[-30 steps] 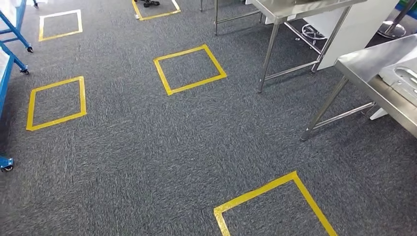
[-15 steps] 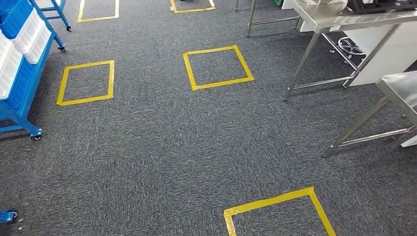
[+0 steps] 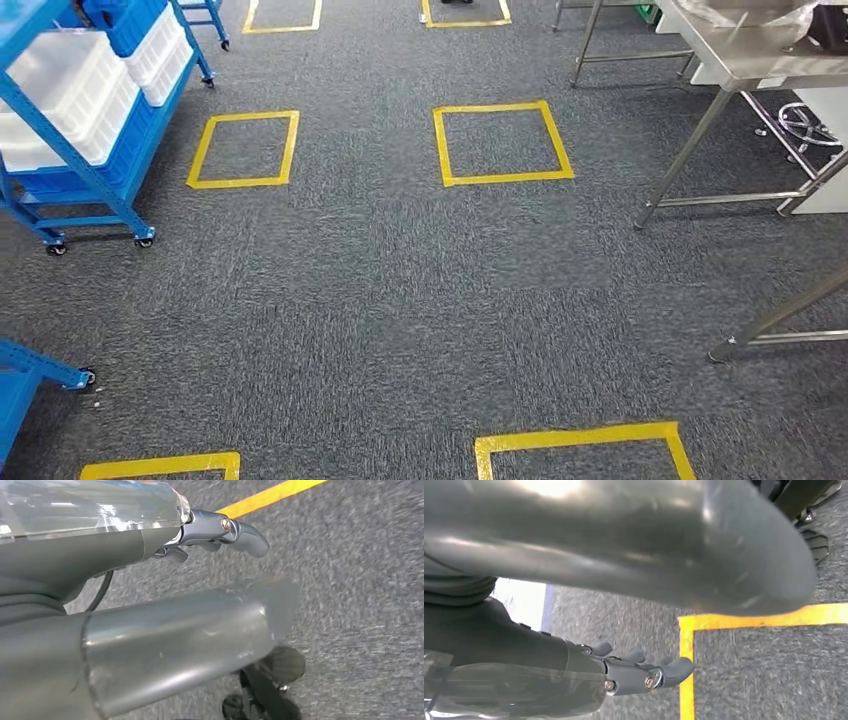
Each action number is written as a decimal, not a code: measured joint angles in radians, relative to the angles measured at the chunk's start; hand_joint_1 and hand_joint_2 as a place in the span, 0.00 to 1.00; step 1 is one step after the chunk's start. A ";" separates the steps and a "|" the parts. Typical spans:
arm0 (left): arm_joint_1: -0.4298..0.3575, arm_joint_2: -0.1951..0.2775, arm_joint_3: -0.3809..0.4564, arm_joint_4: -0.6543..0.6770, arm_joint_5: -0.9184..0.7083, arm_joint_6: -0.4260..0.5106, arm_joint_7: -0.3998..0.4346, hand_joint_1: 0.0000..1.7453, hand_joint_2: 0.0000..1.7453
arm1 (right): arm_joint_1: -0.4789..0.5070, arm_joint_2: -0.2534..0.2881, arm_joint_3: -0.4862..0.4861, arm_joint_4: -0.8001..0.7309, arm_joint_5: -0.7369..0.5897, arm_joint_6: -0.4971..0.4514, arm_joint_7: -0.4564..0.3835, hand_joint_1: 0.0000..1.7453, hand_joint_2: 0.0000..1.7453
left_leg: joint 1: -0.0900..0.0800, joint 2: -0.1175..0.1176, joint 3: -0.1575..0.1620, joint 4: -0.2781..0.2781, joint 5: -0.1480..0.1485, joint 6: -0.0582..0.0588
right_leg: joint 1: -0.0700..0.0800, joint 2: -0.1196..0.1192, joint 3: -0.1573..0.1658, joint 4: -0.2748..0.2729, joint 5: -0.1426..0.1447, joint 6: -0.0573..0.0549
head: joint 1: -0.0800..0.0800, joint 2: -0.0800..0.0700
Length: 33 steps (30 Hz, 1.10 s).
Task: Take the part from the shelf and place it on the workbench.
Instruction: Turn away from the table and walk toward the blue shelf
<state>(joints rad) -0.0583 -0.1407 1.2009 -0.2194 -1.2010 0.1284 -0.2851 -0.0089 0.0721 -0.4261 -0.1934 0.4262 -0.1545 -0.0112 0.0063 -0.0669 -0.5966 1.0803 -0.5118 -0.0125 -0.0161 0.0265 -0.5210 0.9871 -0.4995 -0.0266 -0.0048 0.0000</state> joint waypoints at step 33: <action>-0.002 0.002 0.000 0.000 -0.006 -0.002 -0.004 0.00 0.00 | -0.001 0.000 -0.001 0.000 0.011 0.002 0.000 0.00 0.00 | -0.002 0.050 -0.062 0.125 -0.061 -0.010 | 0.010 -0.038 0.000 0.014 -0.011 -0.012 | -0.007 0.000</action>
<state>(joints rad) -0.0603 -0.1386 1.2009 -0.2196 -1.2072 0.1259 -0.2895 -0.0094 0.0725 -0.4269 -0.1934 0.4372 -0.1522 -0.0111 0.0039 -0.0173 -0.6583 1.2049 -0.5726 -0.0225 -0.0065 -0.0111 -0.5209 1.0006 -0.5110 -0.0385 -0.0114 0.0000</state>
